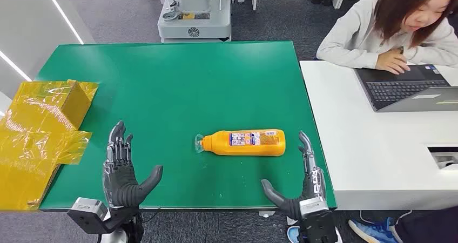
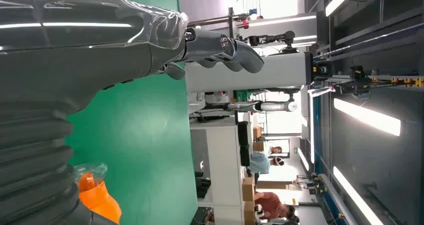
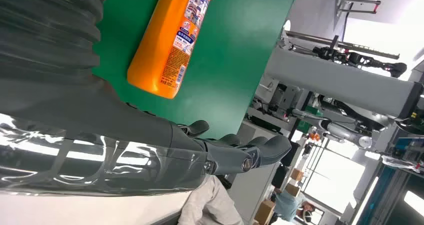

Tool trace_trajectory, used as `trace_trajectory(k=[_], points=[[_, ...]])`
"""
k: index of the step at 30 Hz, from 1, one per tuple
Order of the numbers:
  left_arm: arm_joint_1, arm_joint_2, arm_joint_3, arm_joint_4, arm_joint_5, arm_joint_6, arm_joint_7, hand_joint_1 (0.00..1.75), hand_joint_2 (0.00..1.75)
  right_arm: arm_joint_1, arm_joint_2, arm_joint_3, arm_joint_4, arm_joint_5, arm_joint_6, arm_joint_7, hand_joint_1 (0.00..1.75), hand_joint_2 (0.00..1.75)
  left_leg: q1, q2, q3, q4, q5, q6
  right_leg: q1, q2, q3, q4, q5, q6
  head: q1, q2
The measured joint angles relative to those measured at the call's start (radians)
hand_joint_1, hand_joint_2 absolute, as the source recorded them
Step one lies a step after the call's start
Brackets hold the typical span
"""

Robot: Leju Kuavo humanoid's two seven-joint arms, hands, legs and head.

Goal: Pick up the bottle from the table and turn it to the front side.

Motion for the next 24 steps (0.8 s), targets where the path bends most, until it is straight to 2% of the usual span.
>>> trace_trajectory(k=[7,10,13,17,24], points=[[-0.012,0.0,0.0,0.006,-0.002,-0.015,-0.002,0.0,1.75,-0.034,-0.001,-0.014,0.014,0.088,-0.008,0.071,0.0,1.75,0.0,0.0,0.0,0.0,0.0,0.0,0.0,0.0,0.0,0.0,0.0,0.0,0.0,0.0],[-0.016,-0.004,-0.001,0.018,-0.004,-0.025,-0.008,0.0,1.75,-0.084,-0.004,-0.033,0.046,0.147,0.009,0.112,0.0,1.75,0.0,0.0,0.0,0.0,0.0,0.0,0.0,0.0,0.0,0.0,0.0,0.0,0.0,0.0],[-0.035,-0.012,-0.005,0.041,-0.007,-0.037,-0.013,0.0,1.75,-0.175,-0.018,-0.049,0.117,0.177,0.043,0.152,0.0,1.75,0.0,0.001,0.0,0.0,0.001,0.0,0.0,0.001,0.0,0.0,0.002,0.0,0.0,0.0],[-0.077,-0.016,-0.014,0.082,-0.008,-0.066,-0.019,0.0,1.75,-0.333,-0.065,-0.051,0.252,0.19,0.139,0.211,0.0,1.75,0.0,0.001,0.0,0.0,0.003,0.0,0.0,0.001,0.0,0.0,0.004,0.0,0.0,0.0],[-0.16,-0.015,-0.038,0.177,0.004,-0.097,-0.021,0.0,1.75,-0.605,-0.133,0.012,0.54,0.224,0.394,0.312,0.0,1.75,0.0,0.001,0.001,0.001,0.005,0.0,0.0,0.001,0.0,0.0,0.006,-0.001,0.0,0.0]])
